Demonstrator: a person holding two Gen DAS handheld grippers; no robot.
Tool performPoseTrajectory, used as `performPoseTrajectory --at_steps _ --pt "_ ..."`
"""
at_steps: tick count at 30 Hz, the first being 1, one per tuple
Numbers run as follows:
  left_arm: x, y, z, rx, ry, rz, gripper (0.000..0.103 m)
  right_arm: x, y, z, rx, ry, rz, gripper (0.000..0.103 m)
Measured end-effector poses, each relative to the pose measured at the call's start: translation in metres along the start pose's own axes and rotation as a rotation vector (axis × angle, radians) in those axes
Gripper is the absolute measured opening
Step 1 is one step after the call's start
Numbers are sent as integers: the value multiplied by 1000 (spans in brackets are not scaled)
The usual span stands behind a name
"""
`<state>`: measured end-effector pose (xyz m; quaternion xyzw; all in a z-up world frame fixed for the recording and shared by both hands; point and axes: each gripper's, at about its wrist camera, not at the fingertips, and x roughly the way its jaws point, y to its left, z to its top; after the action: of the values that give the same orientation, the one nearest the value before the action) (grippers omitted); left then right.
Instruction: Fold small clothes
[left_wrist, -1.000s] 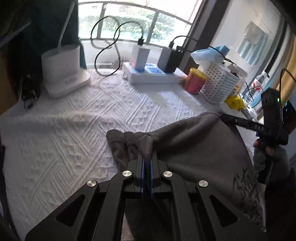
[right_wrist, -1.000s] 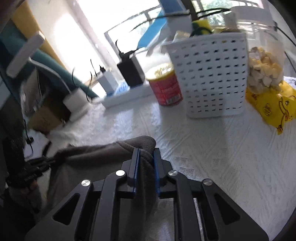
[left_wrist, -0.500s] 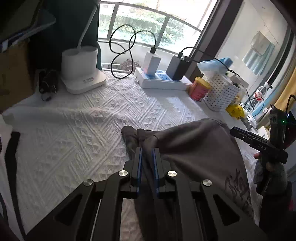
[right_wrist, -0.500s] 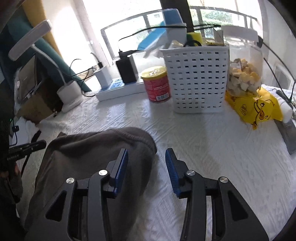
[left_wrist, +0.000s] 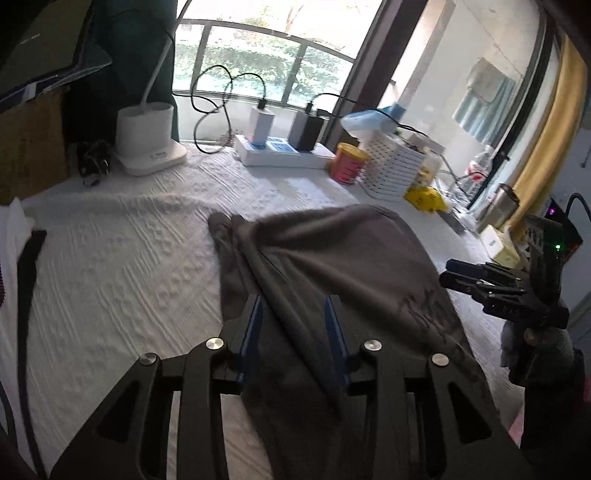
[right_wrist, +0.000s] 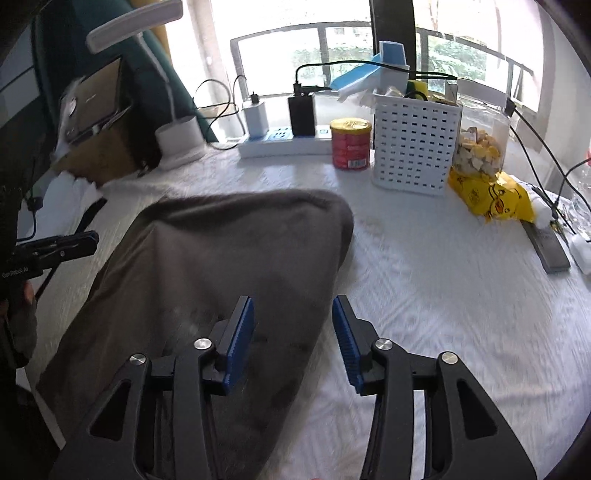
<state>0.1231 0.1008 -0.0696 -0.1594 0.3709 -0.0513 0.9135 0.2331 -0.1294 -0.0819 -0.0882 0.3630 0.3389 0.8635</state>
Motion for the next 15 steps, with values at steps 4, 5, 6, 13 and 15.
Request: performPoseTrajectory --at_steps 4,5,6,13,15 --pt "-5 -9 -16 3 11 -30 34 -11 11 -13 -8 0 -12 65" --pt "-6 -12 -19 5 13 -36 34 -14 13 -17 -5 0 -14 65" --pt "-9 -15 -23 10 16 -45 34 -16 15 -20 -4 1 -15 65" --pt "-24 -29 -51 42 51 -84 35 -28 29 -49 7 23 -16 65" --pt "-28 -29 -63 32 67 -118 35 -32 33 -59 9 32 -13 65"
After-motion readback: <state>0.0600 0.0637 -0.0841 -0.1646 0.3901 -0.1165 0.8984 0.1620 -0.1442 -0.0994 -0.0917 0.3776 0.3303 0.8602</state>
